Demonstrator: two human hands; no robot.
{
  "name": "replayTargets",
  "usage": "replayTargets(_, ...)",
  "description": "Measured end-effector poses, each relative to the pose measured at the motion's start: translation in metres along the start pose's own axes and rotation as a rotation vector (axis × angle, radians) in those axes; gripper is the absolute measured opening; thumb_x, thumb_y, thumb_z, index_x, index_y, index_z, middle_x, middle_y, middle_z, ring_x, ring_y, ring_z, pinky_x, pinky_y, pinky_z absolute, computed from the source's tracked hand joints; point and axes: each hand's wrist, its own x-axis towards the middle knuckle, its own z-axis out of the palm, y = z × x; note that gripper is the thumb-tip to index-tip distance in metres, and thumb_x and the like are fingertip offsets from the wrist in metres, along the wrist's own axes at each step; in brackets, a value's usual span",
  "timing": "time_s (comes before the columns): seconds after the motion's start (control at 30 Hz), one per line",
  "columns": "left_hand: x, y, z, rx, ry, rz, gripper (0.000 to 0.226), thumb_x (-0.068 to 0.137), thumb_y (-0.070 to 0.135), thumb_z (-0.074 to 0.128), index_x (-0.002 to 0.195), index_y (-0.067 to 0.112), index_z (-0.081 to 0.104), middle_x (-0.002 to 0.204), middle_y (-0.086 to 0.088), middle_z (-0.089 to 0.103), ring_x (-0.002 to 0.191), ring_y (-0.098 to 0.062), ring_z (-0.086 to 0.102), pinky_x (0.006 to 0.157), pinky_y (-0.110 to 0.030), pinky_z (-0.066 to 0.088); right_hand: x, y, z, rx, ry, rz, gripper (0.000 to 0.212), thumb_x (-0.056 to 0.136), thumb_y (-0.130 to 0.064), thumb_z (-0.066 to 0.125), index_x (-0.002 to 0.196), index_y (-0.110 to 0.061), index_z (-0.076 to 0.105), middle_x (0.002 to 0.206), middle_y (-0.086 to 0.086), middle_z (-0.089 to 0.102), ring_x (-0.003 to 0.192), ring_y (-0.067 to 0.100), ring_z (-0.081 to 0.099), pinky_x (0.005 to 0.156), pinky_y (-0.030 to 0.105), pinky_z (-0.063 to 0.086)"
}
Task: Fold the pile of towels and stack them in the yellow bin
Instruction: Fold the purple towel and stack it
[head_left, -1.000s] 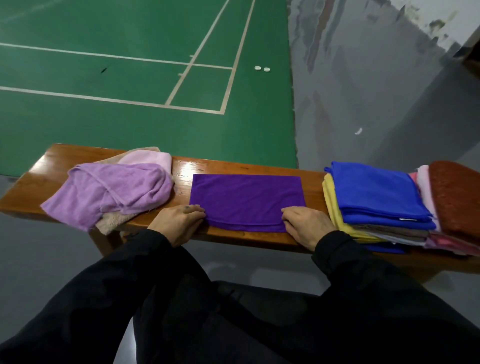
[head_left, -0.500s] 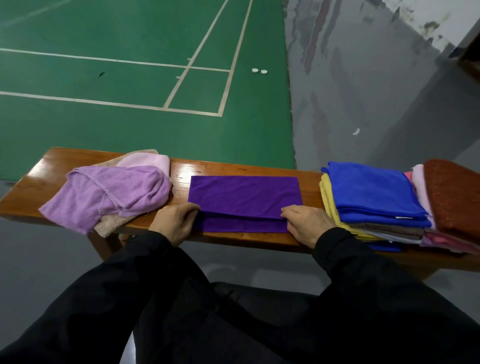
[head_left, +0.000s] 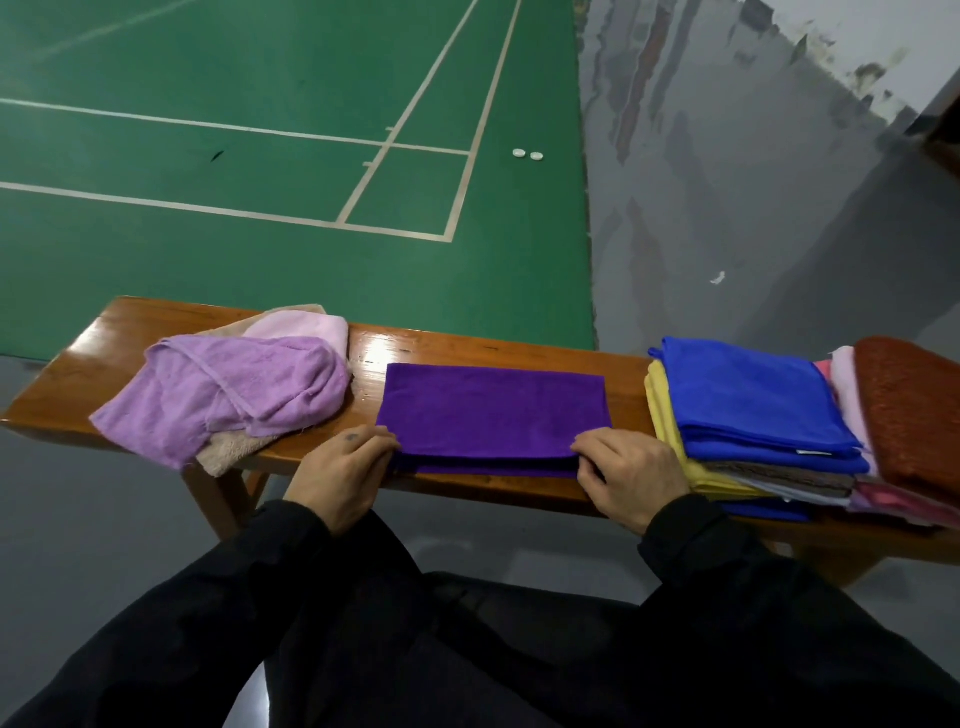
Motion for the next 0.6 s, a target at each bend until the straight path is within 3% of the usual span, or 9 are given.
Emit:
replayTargets(0.17,-0.008,-0.008,0.007,-0.002,-0.099,-0.008,0.032,0.098,0.033,0.05,0.107,0.019,0.076,0.116,0.0,0.071,0.102,-0.019,0.069,0.09,-0.031,0.053,-0.009,0.001,0.009,-0.033,-0.075,0.023,0.017,0.086,-0.024,0.076,0.101,-0.018,0.076,0.101,0.0,0.076,0.088,0.017,0.072,0.073,0.033,0.061)
replayTargets(0.33,-0.006,-0.003,0.006,0.079,-0.116,-0.07,0.036,0.091,0.049,0.056,0.104,0.022,0.077,0.116,0.005,0.07,0.111,-0.02,0.064,0.095,-0.039,0.051,-0.01,-0.005,0.007,0.009,-0.098,0.1,0.038,0.093,-0.048,0.056,0.115,-0.022,0.073,0.117,-0.002,0.071,0.104,0.016,0.067,0.083,0.035,0.059)
replayTargets(0.43,0.013,0.001,0.016,0.114,-0.114,-0.362,0.051,0.092,0.055,0.05,0.117,0.014,0.068,0.122,-0.007,0.065,0.113,-0.028,0.06,0.098,-0.043,0.05,0.0,-0.012,0.011,0.055,-0.131,0.125,0.051,0.1,-0.052,0.043,0.141,-0.026,0.06,0.147,0.002,0.056,0.132,0.02,0.054,0.105,0.04,0.051)
replayTargets(0.53,0.042,0.012,0.023,0.196,-0.27,-0.798,0.057,0.09,0.061,0.055,0.122,0.014,0.06,0.133,-0.015,0.052,0.119,-0.037,0.051,0.099,-0.047,0.046,0.004,-0.02,0.024,0.005,-0.425,0.134,0.066,0.101,-0.067,0.015,0.16,-0.039,0.024,0.17,0.001,0.019,0.156,0.023,0.02,0.125,0.04,0.018)
replayTargets(0.6,0.058,0.021,0.026,0.157,-0.326,-0.929,0.053,0.09,0.054,0.06,0.123,0.012,0.059,0.137,-0.017,0.047,0.123,-0.038,0.046,0.101,-0.048,0.044,0.001,-0.024,0.034,-0.033,-0.501,0.148,0.074,0.096,-0.073,-0.001,0.162,-0.041,0.003,0.172,0.001,0.003,0.159,0.022,0.002,0.127,0.04,-0.001)
